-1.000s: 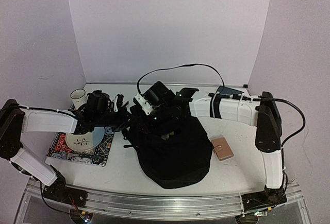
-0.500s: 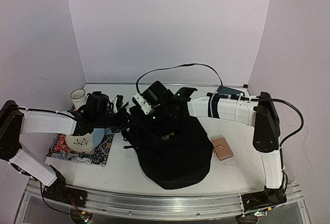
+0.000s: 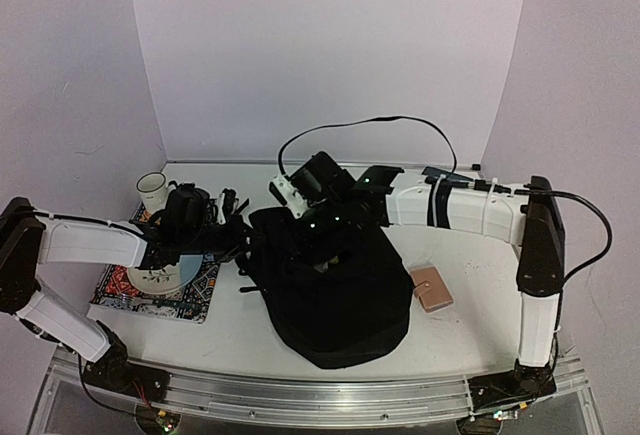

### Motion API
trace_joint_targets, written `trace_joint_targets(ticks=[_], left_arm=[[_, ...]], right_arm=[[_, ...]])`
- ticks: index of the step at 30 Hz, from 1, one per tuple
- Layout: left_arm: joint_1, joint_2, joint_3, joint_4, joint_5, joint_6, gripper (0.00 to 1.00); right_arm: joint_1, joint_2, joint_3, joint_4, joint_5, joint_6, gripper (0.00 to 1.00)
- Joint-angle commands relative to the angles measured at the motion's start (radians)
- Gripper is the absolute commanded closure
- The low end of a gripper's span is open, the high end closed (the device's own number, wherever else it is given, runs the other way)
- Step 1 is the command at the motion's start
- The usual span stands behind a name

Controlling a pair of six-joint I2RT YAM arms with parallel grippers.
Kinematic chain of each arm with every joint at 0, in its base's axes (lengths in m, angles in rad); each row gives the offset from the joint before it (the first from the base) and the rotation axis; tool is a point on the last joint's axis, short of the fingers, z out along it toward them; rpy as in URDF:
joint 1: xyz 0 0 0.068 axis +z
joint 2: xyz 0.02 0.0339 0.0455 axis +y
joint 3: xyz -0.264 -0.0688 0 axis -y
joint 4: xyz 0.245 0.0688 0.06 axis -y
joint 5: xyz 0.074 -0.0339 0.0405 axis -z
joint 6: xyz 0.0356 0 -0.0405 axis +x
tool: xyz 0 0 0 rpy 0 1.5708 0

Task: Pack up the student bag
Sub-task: Grab the lower front pocket of the student bag, then zip the lower front pocket of the student bag.

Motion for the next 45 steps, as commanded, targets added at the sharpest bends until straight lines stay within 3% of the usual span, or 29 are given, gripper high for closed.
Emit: trace_joint_targets(ticks=[1,5,14,25,32,34,38,40,45], left_arm=[[0.010,0.001,-0.008,0.057,-0.016,0.007,1.00],[0.010,0.023,-0.001,0.057,-0.010,0.018,1.00],[0.034,-0.038,-0.045,0.036,-0.080,0.070,1.00],[0.106,0.043,-0.085,0.013,-0.128,0.112,1.00],[0.108,0.017,-0.078,-0.013,-0.177,0.205,1.00],[0.107,-0.013,-0.067,-0.019,-0.155,0.246,0.92],[0.083,-0.094,-0.029,-0.048,-0.115,0.333,0.61],[0.039,-0.117,0.009,-0.090,-0.138,0.388,0.50],[-0.123,-0.109,0.098,-0.154,-0.234,0.551,0.39]], right_arm=[[0.003,-0.089,-0.052,0.005,0.006,0.022,1.00],[0.003,-0.086,-0.095,0.046,-0.002,0.043,1.00],[-0.033,-0.139,-0.226,0.084,0.146,0.104,1.00],[-0.126,-0.228,-0.391,0.090,0.263,0.178,1.00],[-0.150,-0.261,-0.402,0.127,0.172,0.156,1.00],[-0.144,-0.248,-0.381,0.148,0.111,0.142,1.00],[-0.130,-0.225,-0.345,0.161,0.064,0.130,1.00],[-0.130,-0.223,-0.339,0.176,0.044,0.132,1.00],[-0.129,-0.228,-0.332,0.186,0.037,0.128,1.00]])
